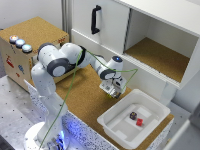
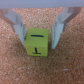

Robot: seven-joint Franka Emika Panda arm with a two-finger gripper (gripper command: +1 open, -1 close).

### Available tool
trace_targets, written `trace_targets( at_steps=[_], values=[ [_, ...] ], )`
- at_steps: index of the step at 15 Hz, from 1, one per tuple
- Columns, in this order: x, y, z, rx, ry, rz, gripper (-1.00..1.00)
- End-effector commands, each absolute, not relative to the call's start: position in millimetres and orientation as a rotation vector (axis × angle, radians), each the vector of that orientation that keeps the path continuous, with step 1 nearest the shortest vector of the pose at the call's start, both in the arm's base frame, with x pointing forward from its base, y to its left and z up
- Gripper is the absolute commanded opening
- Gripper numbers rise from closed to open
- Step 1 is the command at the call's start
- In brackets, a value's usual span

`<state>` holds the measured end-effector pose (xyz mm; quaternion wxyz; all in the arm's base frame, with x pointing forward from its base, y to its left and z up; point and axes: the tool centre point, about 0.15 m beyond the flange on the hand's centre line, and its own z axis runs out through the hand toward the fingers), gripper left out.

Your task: Lift the yellow block

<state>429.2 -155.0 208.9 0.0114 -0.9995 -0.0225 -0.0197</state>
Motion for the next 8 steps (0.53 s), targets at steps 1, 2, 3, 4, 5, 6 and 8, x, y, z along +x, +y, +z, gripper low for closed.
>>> trace_targets(
  at_steps=[1, 2, 3, 4, 5, 6, 8],
  values=[
    [433, -150, 247, -3.142, -0.066, -0.172, -1.00],
    [435, -149, 262, -3.125, -0.059, -0.207, -1.00],
    [436, -148, 275, -3.108, -0.059, -0.236, -1.00],
    [439, -145, 288, -3.074, -0.066, -0.231, -1.00],
    [440, -141, 304, -3.059, -0.077, -0.261, -1.00],
    [440, -137, 319, -3.047, -0.090, -0.287, -1.00],
    [438, -133, 358, -3.001, -0.060, -0.341, -1.00]
  ],
)
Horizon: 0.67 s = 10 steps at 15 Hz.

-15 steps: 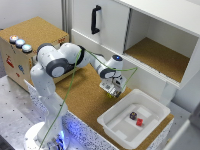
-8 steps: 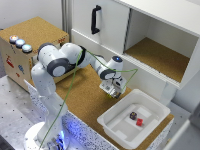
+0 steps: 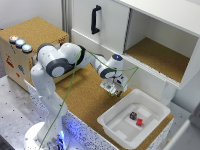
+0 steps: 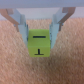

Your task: Lift the yellow block

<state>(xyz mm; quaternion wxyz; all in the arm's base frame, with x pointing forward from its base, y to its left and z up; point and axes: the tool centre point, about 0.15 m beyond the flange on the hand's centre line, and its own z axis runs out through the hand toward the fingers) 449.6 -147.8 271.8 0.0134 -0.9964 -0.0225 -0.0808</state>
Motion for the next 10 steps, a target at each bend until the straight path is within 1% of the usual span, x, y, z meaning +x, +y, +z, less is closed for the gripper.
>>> trace_targets(
  at_steps=[1, 6, 8, 10],
  values=[
    [435, -131, 379, -2.983, -0.058, -0.373, -1.00],
    [428, -130, 455, -2.978, -0.031, -0.494, -1.00],
    [429, -133, 472, -2.991, -0.015, -0.515, -1.00],
    [430, -134, 480, -3.006, -0.015, -0.524, -1.00]
  ],
)
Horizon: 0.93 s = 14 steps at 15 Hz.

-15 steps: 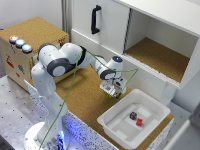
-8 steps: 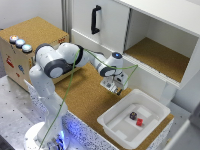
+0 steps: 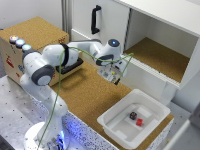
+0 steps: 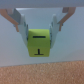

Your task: Lift the yellow block

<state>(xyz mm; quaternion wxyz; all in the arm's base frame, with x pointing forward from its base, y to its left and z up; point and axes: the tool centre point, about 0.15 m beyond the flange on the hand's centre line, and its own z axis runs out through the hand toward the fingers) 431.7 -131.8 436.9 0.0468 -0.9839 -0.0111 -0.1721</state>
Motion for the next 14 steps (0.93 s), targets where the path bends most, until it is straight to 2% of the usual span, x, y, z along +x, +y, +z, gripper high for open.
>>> trace_targets(
  at_steps=[1, 5, 10, 14],
  values=[
    [432, -135, 478, -3.009, -0.008, -0.501, -1.00],
    [439, -135, 446, -3.033, -0.032, -0.370, -1.00],
    [439, -146, 361, -3.062, -0.028, -0.131, -1.00],
    [431, -155, 299, -3.101, -0.046, -0.173, -1.00]
  ],
)
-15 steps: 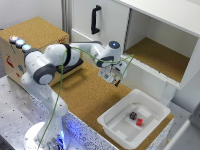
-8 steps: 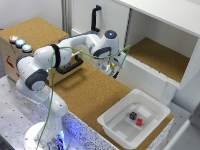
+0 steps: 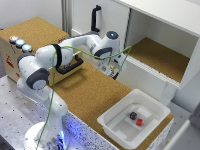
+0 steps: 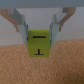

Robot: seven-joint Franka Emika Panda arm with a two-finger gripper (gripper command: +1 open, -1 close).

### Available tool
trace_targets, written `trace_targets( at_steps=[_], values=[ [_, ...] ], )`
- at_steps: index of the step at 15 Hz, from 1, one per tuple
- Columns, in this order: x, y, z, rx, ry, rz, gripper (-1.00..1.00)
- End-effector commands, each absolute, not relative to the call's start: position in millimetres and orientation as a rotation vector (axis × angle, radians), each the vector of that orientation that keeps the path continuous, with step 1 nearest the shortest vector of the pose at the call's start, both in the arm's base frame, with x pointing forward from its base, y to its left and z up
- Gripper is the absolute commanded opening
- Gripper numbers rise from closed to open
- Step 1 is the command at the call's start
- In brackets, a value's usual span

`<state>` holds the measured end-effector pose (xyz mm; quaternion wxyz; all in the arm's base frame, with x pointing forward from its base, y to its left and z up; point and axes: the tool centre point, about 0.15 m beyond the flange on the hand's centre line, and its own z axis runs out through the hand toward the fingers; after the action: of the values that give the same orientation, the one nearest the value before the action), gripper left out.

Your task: Lift the yellow block

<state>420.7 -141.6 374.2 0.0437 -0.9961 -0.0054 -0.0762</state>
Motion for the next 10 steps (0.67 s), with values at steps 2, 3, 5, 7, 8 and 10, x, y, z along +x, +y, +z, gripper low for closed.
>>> trace_targets(
  at_steps=[2, 3, 5, 7, 8, 10],
  values=[
    [426, -156, 275, -3.115, -0.076, -0.141, -1.00],
    [422, -154, 262, -3.137, -0.121, -0.151, -1.00],
    [418, -150, 244, -3.148, -0.167, -0.175, -1.00],
    [414, -148, 230, -3.153, -0.206, -0.212, -1.00],
    [413, -147, 224, -3.160, -0.225, -0.202, -1.00],
    [410, -149, 213, -3.165, -0.196, -0.192, -1.00]
  ],
)
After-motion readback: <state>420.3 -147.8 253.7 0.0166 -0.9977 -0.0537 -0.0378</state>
